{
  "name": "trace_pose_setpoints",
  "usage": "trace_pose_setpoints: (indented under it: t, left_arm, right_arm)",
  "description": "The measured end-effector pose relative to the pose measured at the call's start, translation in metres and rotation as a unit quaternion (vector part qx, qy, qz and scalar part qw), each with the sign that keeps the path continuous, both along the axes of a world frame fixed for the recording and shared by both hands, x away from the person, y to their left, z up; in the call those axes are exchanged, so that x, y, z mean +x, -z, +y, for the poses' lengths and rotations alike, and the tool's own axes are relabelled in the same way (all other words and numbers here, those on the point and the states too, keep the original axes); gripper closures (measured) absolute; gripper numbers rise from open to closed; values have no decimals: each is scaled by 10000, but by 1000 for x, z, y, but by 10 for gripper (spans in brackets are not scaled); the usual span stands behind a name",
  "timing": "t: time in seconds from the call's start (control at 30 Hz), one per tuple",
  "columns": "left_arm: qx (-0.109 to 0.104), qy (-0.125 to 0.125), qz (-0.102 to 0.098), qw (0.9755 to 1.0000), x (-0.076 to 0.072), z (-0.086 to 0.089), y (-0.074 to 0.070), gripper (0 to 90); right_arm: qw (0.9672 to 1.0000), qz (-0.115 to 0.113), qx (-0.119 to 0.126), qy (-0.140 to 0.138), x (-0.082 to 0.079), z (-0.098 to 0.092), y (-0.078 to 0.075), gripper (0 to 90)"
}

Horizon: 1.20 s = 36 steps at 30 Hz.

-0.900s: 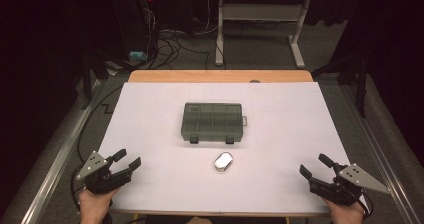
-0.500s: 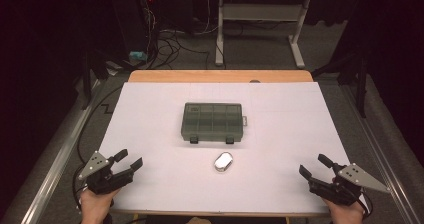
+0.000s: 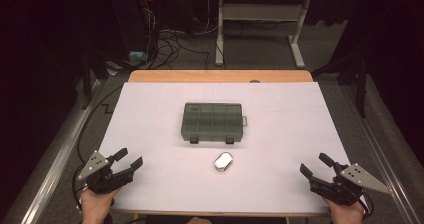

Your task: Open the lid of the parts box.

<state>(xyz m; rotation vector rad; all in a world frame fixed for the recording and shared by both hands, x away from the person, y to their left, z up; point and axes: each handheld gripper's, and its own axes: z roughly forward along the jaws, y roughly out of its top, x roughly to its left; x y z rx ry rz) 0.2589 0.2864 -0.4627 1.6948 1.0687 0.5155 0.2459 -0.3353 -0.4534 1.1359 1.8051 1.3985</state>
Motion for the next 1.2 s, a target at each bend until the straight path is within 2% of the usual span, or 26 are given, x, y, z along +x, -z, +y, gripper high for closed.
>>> trace_pose_setpoints:
  t: [0.57, 1.2]
  left_arm:
    - [4, 73, -63, 10000, 2, -7, -2, 312]
    - [-40, 200, -119, 9997, 4, -17, -4, 314]
  right_arm:
    - [9998, -108, 145, -101, 4, 6, -2, 224]
    - [9992, -124, 122, -349, 10, 21, -2, 227]
